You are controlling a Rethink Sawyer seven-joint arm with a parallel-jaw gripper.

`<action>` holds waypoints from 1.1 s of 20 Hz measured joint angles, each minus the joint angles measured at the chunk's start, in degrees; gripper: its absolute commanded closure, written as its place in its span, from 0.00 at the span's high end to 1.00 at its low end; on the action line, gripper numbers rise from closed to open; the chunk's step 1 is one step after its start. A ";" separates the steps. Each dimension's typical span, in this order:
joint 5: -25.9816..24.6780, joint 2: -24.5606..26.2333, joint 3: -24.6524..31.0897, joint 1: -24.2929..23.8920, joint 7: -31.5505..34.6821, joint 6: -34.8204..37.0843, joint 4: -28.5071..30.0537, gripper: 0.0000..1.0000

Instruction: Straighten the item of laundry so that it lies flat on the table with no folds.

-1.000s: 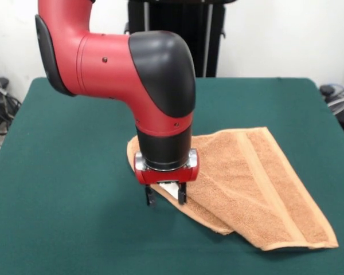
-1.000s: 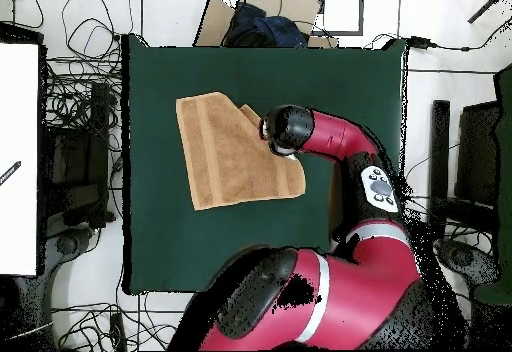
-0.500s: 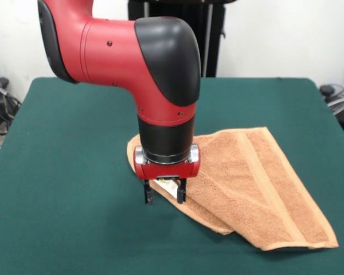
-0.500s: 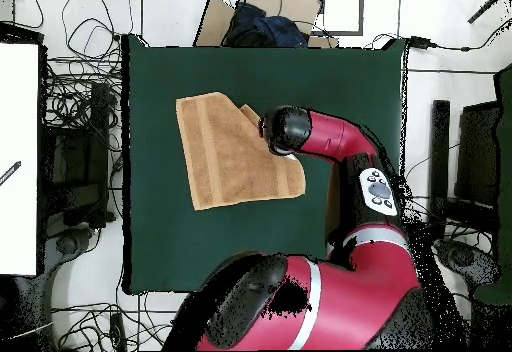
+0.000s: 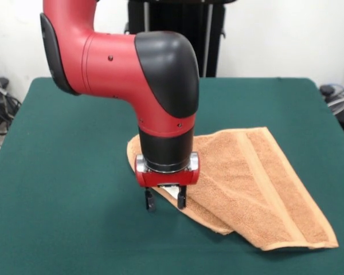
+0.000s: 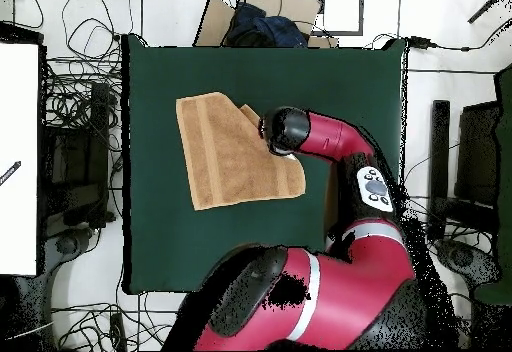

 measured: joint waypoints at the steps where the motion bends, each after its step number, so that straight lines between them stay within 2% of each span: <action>1: 0.08 0.19 0.02 0.00 0.00 -0.02 -0.03 1.00; 12: 0.34 0.17 -0.60 0.81 0.00 -0.08 -0.37 1.00; 22: 0.45 -0.08 -3.94 5.80 0.00 -2.43 0.07 1.00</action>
